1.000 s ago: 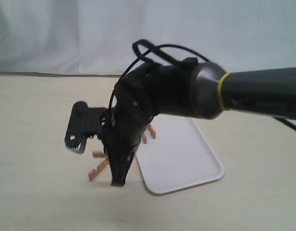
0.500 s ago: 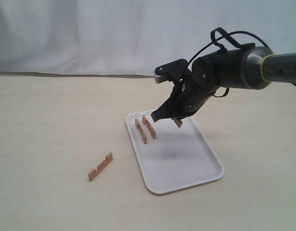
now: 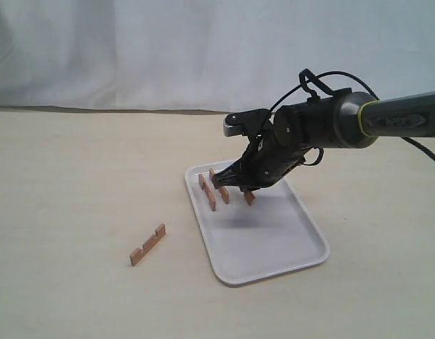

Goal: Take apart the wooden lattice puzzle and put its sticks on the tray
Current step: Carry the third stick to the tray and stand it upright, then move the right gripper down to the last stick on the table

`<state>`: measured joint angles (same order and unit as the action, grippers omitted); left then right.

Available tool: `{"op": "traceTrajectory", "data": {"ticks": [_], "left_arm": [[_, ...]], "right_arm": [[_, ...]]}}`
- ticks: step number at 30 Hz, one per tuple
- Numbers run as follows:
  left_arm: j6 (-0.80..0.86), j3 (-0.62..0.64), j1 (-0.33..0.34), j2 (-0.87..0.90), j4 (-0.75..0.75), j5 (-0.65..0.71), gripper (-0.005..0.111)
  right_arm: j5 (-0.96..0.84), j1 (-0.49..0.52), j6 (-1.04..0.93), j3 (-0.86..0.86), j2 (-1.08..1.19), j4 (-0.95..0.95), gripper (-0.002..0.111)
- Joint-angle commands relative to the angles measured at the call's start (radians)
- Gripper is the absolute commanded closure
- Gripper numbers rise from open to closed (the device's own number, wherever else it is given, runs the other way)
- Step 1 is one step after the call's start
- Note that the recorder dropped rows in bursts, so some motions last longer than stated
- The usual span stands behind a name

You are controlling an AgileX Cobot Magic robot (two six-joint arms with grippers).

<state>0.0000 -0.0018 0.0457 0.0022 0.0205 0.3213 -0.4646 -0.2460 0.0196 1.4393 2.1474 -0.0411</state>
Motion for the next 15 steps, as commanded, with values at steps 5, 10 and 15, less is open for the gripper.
{"op": "traceTrajectory", "data": {"ticks": [5, 10, 15], "left_arm": [[0.000, 0.002, -0.001, -0.002, -0.005, -0.013, 0.107], [0.000, 0.002, -0.001, -0.002, -0.005, -0.013, 0.107], [0.000, 0.002, -0.001, -0.002, -0.005, -0.013, 0.107]], "right_arm": [[-0.010, 0.004, 0.003, -0.002, -0.024, -0.019, 0.071], [-0.032, -0.016, -0.011, 0.002, -0.100, -0.010, 0.068], [-0.074, -0.084, -0.126, 0.002, -0.174, 0.004, 0.068]]}}
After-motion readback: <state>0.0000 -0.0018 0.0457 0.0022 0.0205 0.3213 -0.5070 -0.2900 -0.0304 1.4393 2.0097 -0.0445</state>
